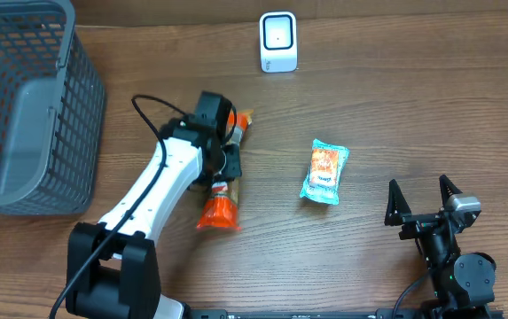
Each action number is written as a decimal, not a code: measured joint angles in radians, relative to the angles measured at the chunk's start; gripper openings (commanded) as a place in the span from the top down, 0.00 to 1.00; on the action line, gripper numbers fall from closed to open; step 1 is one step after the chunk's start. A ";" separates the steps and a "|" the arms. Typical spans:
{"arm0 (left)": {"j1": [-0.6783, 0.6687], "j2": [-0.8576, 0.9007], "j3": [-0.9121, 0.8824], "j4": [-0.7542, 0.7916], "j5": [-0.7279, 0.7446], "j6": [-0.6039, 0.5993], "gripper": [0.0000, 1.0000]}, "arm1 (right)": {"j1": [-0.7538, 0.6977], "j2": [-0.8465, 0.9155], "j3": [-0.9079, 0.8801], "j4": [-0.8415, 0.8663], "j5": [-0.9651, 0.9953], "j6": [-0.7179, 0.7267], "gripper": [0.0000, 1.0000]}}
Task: Scan the item barcode
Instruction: 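Carry the red packet to the table and set it down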
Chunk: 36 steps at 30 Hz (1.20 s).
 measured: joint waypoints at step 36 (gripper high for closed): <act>0.001 0.111 -0.114 0.141 -0.172 0.023 0.07 | 0.000 0.000 0.000 0.000 0.000 0.000 0.00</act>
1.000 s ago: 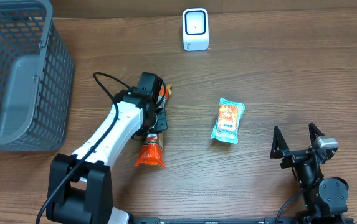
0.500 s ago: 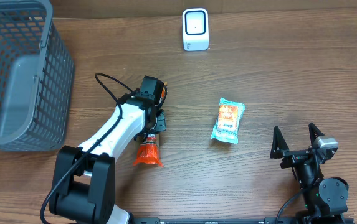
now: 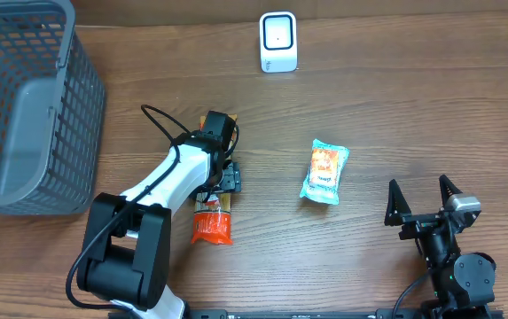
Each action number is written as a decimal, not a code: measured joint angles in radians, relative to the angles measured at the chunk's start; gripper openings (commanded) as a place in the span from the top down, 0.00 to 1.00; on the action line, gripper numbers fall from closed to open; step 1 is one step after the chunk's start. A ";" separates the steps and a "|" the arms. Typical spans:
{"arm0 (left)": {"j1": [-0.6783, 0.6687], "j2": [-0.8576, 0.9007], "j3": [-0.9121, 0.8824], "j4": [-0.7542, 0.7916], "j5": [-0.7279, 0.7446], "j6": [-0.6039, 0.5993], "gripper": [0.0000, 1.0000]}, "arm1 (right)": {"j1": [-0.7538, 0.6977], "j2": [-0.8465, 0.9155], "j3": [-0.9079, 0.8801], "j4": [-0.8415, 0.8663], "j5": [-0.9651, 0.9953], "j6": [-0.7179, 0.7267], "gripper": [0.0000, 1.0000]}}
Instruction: Scan the item barcode
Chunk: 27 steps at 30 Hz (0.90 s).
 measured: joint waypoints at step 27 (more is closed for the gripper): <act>0.027 -0.004 0.690 -0.433 0.458 0.085 0.59 | 0.000 0.000 0.000 0.000 0.000 0.000 0.00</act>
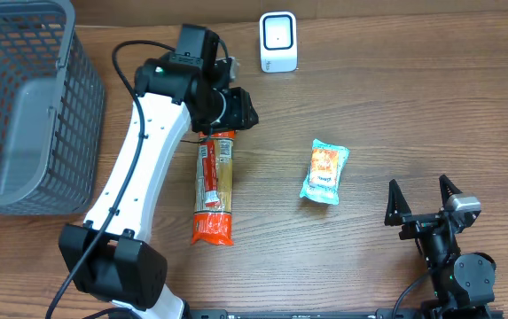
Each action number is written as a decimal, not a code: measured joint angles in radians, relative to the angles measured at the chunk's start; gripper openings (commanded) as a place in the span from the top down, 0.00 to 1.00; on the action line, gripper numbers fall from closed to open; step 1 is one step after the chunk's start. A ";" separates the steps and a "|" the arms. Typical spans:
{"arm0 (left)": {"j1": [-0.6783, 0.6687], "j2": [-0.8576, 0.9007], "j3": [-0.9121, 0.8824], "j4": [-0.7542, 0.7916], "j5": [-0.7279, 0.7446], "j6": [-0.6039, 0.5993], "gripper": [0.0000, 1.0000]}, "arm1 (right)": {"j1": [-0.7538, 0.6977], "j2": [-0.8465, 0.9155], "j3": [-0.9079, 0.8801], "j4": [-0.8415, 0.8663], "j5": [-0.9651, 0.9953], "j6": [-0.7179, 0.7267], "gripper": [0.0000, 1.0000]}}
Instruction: Scan the item barcode
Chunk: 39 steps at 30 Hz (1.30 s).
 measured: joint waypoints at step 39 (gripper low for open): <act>-0.300 0.010 -0.288 0.333 0.130 -0.112 0.76 | 0.000 0.000 0.000 0.000 0.000 0.000 0.00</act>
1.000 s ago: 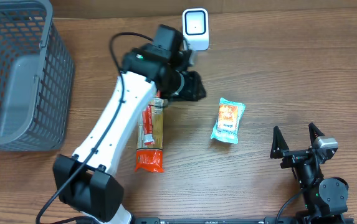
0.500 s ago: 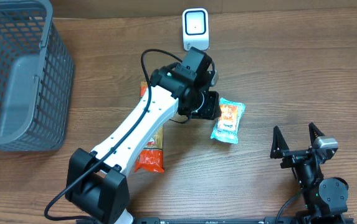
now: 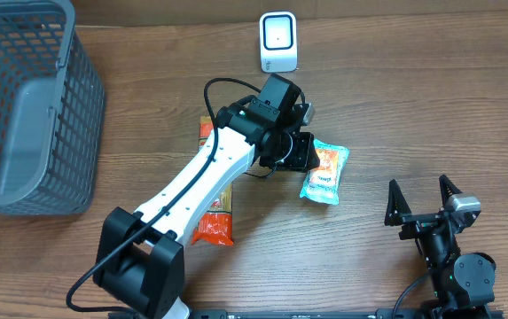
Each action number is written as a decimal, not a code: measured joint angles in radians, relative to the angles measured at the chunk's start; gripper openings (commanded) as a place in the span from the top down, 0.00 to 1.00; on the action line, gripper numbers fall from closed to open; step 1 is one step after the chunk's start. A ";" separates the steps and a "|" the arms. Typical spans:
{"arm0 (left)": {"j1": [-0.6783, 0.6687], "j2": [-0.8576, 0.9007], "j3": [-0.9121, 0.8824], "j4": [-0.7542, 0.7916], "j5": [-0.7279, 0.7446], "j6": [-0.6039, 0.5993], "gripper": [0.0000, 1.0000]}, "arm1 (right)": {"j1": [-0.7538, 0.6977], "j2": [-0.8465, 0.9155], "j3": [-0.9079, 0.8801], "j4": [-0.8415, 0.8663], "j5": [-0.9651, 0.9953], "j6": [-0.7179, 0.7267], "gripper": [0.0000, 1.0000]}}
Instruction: Scan the item barcode
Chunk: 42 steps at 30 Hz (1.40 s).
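Observation:
A white barcode scanner (image 3: 277, 42) stands at the back of the table. A teal snack packet (image 3: 328, 174) with an orange picture lies right of centre. My left gripper (image 3: 304, 152) is at the packet's left edge, its dark fingers looking open and spread along that edge. A long orange pasta packet (image 3: 211, 226) lies lengthwise on the table, its middle hidden under the left arm. My right gripper (image 3: 422, 202) rests open near the front right, nothing between its fingers.
A grey mesh basket (image 3: 23, 106) fills the back left corner. The left arm stretches diagonally from its base at the front left across the middle of the wooden table (image 3: 431, 97).
My left gripper has gone from the far end of the pasta packet, near the scanner, to the left edge of the teal packet. The pasta packet lies where it was. The right arm is unchanged.
My left gripper was first on the pasta packet, which lay slanted. Then it was lower along the packet. Then the packet lay straight, with the gripper at its far end. Now the gripper is off it and beside the teal packet.

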 measured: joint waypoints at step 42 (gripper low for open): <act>0.087 -0.111 0.016 -0.108 -0.116 0.011 0.95 | 0.000 0.000 0.000 0.000 0.000 0.000 0.00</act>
